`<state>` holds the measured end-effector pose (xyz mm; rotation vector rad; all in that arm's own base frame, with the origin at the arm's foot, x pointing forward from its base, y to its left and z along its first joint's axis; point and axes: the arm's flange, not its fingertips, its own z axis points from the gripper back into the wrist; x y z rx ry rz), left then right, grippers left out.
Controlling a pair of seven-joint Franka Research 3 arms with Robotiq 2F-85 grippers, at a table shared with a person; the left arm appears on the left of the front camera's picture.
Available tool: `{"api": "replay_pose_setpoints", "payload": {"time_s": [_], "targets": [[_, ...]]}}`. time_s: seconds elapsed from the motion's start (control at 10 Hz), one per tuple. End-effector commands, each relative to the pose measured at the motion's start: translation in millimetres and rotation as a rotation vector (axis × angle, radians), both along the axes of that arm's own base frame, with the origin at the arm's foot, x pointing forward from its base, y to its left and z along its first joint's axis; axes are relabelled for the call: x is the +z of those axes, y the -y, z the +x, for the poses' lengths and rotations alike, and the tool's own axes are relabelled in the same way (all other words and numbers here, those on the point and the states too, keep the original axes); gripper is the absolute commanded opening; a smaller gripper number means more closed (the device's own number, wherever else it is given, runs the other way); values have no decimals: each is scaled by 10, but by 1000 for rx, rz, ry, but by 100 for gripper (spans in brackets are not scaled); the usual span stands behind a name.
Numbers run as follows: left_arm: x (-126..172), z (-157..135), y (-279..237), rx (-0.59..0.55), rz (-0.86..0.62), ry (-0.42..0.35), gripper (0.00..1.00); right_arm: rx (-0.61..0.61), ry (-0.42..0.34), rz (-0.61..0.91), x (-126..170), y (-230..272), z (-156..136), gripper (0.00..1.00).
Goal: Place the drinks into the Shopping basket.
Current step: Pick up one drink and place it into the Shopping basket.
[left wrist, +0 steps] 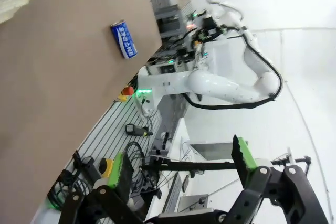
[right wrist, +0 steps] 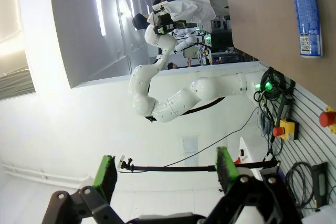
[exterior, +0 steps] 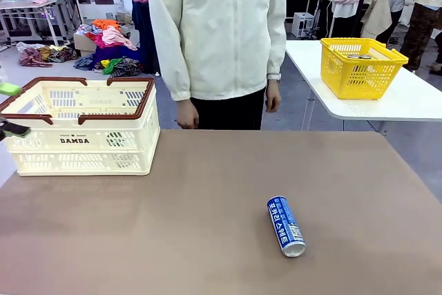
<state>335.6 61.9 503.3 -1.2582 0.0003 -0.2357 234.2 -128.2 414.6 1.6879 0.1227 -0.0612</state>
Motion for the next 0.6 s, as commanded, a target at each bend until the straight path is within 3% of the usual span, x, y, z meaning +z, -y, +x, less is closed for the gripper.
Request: {"api": "replay_pose_setpoints", "payload": {"time_s": [0.0,0.1,0.4,0.5], "targets": [[349,-173,1133,-30,222,-75,100,-3,-19,10,67,-8,14,100],[443,-268,1790,22,282,-90,100,-3,-19,10,67,-8,14,100],[264,-562,3275,-51,596,-32,100,-3,-19,10,67,-8,14,100],[114,-641,3717,-39,675,51,100,-3,-19,10,67,-8,14,100]]}}
